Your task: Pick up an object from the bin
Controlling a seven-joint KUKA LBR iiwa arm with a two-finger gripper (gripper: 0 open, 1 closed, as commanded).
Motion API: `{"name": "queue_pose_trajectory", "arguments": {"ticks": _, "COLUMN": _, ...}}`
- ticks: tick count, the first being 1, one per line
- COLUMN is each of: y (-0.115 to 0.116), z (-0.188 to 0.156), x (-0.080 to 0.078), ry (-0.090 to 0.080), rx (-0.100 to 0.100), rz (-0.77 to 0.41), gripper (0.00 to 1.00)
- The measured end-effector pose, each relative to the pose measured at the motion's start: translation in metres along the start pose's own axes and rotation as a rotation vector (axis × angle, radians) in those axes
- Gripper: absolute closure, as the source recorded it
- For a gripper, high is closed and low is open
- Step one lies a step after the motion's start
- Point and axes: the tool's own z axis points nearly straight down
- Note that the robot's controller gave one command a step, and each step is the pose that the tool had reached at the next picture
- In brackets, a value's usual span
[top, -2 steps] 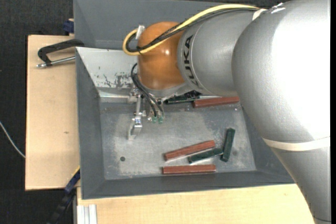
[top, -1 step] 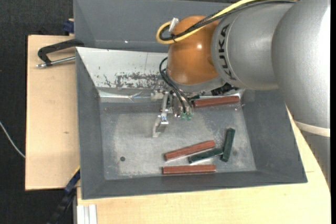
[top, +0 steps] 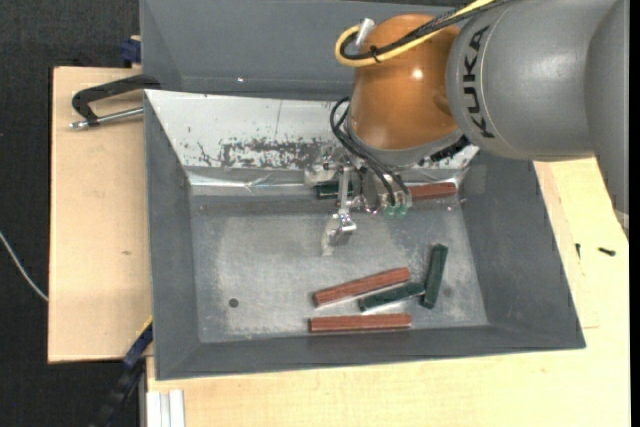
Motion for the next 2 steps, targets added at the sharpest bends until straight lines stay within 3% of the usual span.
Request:
{"name": "queue_pose_trajectory", "arguments": {"ticks": 1, "y": -0.003, "z": -0.003, "x": 0.027, "ry": 0.0, "rx": -0.001, "rz": -0.13, "gripper": 0.0}}
{"name": "queue_pose_trajectory", "arguments": {"ticks": 2, "y": -0.049, "z": 0.047, "x": 0.054, "ry": 0.004, "rx": -0.002, "rz": -0.08, "gripper": 1.0}}
